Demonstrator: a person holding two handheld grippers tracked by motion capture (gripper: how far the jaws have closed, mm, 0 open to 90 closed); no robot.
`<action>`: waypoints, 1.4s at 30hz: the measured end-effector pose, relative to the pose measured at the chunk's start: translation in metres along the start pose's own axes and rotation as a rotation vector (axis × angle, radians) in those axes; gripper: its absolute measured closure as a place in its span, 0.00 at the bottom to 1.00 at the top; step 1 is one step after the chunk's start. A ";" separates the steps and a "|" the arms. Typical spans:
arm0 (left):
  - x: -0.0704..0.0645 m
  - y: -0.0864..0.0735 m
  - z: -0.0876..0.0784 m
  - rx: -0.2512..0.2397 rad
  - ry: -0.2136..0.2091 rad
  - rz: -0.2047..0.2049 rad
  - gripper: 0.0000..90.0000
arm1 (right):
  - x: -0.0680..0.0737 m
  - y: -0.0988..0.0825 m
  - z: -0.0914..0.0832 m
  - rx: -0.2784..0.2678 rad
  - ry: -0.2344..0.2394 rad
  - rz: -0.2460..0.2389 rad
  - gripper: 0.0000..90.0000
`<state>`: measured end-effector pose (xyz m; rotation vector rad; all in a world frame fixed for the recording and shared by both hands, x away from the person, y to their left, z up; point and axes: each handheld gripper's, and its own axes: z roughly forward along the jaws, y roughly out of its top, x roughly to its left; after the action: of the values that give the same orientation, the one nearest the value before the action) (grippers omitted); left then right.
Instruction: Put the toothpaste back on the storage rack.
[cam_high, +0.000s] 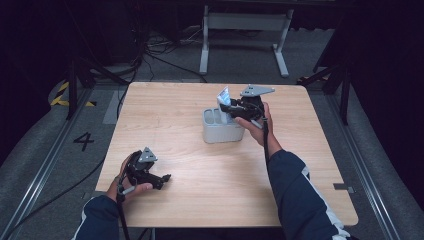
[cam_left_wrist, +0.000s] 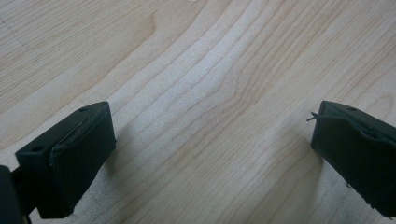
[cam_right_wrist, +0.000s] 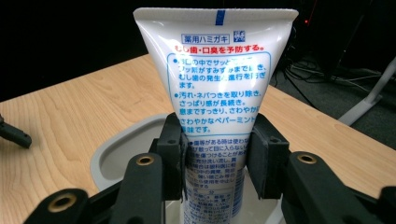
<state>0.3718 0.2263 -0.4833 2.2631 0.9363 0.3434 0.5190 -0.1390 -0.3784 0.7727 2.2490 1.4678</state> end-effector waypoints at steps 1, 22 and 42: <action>0.000 0.000 0.000 0.000 -0.001 -0.003 0.00 | 0.000 -0.001 0.000 0.004 0.000 -0.001 0.69; 0.000 0.000 0.000 0.000 -0.002 -0.004 0.00 | -0.002 -0.011 -0.005 0.116 0.006 -0.015 0.65; 0.000 0.000 0.000 0.000 0.000 0.000 0.00 | -0.001 -0.005 -0.017 0.098 0.002 -0.019 0.68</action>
<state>0.3717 0.2263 -0.4833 2.2633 0.9362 0.3432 0.5090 -0.1538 -0.3763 0.7766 2.3382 1.3590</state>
